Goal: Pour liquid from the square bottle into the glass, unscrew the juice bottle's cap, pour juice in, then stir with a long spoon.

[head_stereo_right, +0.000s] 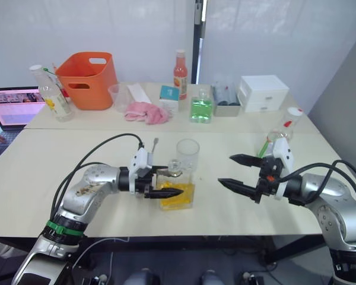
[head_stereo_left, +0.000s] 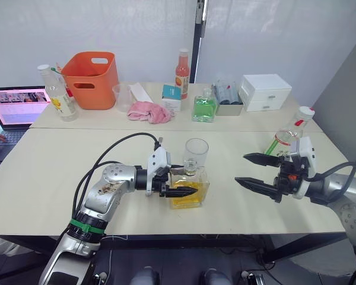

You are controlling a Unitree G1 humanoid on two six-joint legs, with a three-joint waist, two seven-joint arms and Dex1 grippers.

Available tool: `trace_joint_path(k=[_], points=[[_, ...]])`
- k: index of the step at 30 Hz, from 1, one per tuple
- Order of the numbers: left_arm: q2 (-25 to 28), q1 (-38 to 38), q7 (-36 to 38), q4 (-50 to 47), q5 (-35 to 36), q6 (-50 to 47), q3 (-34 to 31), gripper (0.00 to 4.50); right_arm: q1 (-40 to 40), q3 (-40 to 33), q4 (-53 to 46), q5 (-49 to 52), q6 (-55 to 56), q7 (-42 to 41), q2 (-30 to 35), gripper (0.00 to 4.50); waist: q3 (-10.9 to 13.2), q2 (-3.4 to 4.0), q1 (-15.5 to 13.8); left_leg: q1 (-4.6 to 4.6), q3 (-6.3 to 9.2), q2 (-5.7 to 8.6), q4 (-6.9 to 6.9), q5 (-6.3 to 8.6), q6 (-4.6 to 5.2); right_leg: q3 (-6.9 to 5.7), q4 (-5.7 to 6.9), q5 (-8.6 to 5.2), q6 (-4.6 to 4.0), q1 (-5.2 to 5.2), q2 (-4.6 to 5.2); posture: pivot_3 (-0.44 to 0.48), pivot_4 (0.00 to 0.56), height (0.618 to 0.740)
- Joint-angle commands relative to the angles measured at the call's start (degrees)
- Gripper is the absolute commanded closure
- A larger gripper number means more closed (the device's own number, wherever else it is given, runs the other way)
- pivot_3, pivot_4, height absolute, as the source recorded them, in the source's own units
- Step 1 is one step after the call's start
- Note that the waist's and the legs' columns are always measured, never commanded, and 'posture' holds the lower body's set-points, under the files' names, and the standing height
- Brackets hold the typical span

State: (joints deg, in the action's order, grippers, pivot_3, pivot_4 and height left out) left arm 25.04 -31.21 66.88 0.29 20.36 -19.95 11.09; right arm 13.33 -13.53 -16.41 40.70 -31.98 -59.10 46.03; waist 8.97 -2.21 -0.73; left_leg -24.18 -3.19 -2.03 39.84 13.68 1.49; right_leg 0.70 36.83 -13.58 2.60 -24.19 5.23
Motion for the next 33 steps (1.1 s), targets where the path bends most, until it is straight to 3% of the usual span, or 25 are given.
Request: trace_joint_path(k=[1,10,29,33], points=[[-0.26,-1.24,1.18,-1.17,0.65,2.73,-0.32,1.68,3.53,0.85,-3.40,1.19,-0.94,1.08,0.10,0.00,0.00,0.01,0.05,0.00,0.00,0.00,0.00,0.00,0.00,0.00,0.00,0.00,0.00,-0.01,0.00,0.000,0.150,0.715],[-0.50,-1.31,2.13,0.26,0.00,5.37,0.28,1.68,17.78,12.82,-8.24,1.79,-12.06,9.53,-4.92,0.00,0.02,0.05,0.00,-0.06,0.01,-0.01,0.00,0.00,0.01,0.01,0.01,0.00,-0.01,-0.07,-0.01,0.000,0.150,0.715],[-0.12,-1.29,2.64,0.14,0.07,5.59,0.26,1.68,20.35,18.14,-2.75,-3.62,-8.69,7.67,-11.54,0.00,0.01,0.06,0.07,-0.08,0.01,0.00,0.01,0.01,0.03,0.00,0.03,0.00,-0.01,-0.08,-0.01,0.000,0.150,0.715],[0.08,-1.33,2.85,0.25,0.09,5.51,0.19,1.68,20.90,17.89,-2.57,-3.37,-8.84,7.54,-12.10,1.14,0.01,0.06,0.07,-0.08,0.01,-0.01,0.00,0.01,0.03,0.00,0.03,0.00,-0.01,-0.08,-0.02,0.000,0.150,0.715]])
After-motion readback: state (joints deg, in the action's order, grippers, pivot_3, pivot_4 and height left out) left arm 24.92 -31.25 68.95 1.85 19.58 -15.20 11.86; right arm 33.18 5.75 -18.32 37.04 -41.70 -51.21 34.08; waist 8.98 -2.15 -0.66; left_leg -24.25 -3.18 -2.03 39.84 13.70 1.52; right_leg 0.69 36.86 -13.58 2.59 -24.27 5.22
